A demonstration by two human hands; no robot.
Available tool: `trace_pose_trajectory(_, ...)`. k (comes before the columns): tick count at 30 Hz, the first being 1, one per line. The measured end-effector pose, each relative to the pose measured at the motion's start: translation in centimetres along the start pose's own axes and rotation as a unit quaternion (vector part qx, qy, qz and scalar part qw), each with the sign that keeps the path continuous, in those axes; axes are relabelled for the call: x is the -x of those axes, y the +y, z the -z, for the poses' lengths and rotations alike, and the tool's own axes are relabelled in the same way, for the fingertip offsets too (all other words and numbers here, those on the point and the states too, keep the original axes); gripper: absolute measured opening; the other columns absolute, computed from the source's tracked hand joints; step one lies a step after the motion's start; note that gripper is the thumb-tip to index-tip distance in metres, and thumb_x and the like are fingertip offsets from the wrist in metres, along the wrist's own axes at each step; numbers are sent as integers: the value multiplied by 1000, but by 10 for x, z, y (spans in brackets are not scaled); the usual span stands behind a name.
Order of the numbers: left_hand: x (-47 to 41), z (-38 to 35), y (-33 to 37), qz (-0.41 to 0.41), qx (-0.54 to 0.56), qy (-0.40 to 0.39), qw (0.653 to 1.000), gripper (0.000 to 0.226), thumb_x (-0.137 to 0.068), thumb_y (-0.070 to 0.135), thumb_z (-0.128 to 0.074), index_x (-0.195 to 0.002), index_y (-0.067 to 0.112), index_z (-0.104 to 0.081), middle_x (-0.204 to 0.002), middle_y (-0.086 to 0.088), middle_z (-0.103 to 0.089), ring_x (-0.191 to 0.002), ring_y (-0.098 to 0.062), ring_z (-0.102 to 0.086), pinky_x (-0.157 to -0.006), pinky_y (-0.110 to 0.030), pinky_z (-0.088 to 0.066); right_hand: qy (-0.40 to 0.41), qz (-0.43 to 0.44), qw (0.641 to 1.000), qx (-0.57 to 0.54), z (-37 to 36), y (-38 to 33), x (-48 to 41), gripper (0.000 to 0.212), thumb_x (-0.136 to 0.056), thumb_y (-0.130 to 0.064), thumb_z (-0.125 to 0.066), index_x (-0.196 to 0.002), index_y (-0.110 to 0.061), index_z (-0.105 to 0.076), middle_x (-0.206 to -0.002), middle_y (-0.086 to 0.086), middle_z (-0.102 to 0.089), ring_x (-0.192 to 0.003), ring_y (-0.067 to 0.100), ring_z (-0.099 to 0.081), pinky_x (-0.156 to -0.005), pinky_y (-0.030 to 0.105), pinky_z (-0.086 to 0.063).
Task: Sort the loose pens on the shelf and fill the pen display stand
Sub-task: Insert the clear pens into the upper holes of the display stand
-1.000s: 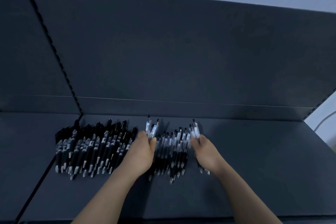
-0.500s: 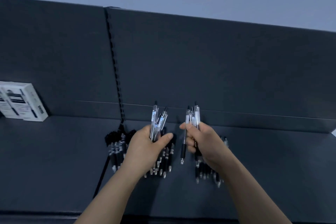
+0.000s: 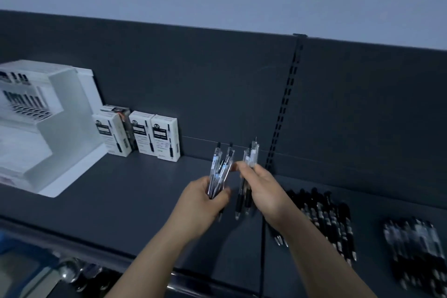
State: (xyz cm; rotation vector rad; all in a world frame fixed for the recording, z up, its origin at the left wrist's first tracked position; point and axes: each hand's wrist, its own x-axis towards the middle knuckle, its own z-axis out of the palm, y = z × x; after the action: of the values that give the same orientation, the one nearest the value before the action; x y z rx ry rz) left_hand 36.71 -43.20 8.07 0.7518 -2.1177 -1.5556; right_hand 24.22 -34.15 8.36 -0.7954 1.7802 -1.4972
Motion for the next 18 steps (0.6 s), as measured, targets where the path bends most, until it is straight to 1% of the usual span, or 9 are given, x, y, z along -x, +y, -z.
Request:
trace_pose_trajectory(2, -4, 21, -7, 4, 9, 19, 1000, 24, -89, 19, -65, -69, 31, -60, -49, 6, -46, -40, -9, -40, -44, -20, -35, -20, 8, 1000, 18, -19, -6, -15, 26, -99, -43, -43, -96, -29, -65, -82, -20, -67, -78, -8, -62, -71, 12, -42)
trace_pose_trajectory(5, -8, 48, -13, 11, 29, 40, 999, 17, -87, 20, -68, -74, 25, -59, -49, 10, -52, -40, -5, -43, -43, -16, -36, -47, 21, 998, 25, -48, -12, -40, 29, -98, -42, -48, -93, -18, -63, -68, -5, -58, -62, 7, -54, -67, 24, -46)
trace_pose_trajectory(8, -14, 75, -18, 20, 61, 55, 996, 6, -88, 17, -68, -85, 19, -63, -55, 10, -61, -40, -1, -44, -42, -13, -35, -69, 24, 997, 16, -76, -17, -67, 29, -97, -42, -50, -95, -17, -65, -61, -4, -55, -60, 12, -52, -65, 35, -44)
trace_pose_trajectory(10, -20, 93, -23, 19, 61, 75, 995, 5, -86, 17, -70, -89, 18, -66, -62, 8, -65, -42, -1, -47, -43, -12, -36, -86, 26, 996, 5, -96, -20, -83, 32, -96, -44, -51, -98, -15, -64, -65, -2, -57, -59, 15, -54, -66, 42, -42)
trace_pose_trajectory(12, -24, 113, -31, 19, 46, 109, 993, 6, -85, 17, -72, -84, 21, -67, -60, 8, -64, -44, -1, -49, -45, -12, -37, -100, 25, 994, -19, -120, -23, -97, 32, -96, -43, -50, -100, -14, -64, -76, 4, -63, -65, 19, -61, -71, 47, -46)
trace_pose_trajectory(13, -26, 121, -36, 23, 44, 121, 991, 7, -85, 16, -72, -82, 20, -67, -57, 8, -62, -43, -2, -48, -45, -14, -37, -103, 24, 994, -39, -131, -25, -103, 33, -96, -42, -49, -101, -14, -65, -86, 6, -69, -76, 22, -67, -80, 49, -50)
trace_pose_trajectory(15, -27, 139, -46, 37, 51, 140, 988, 6, -85, 16, -71, -81, 18, -67, -53, 8, -59, -42, -4, -47, -45, -16, -38, -105, 19, 992, -68, -155, -28, -113, 33, -98, -41, -47, -105, -15, -66, -102, 6, -73, -98, 23, -69, -97, 46, -50)
trace_pose_trajectory(16, -28, 147, -50, 42, 52, 147, 987, 6, -85, 17, -71, -82, 17, -66, -54, 7, -59, -42, -6, -47, -46, -18, -38, -102, 21, 992, -66, -167, -31, -117, 32, -99, -41, -45, -105, -18, -66, -104, 2, -73, -103, 20, -67, -100, 43, -48)
trace_pose_trajectory(18, -31, 166, -57, 50, 54, 159, 985, 9, -86, 17, -70, -81, 15, -63, -55, 3, -59, -43, -11, -47, -47, -22, -39, -94, 33, 994, -47, -191, -37, -127, 30, -99, -44, -42, -103, -24, -65, -103, -4, -72, -103, 14, -65, -100, 37, -47)
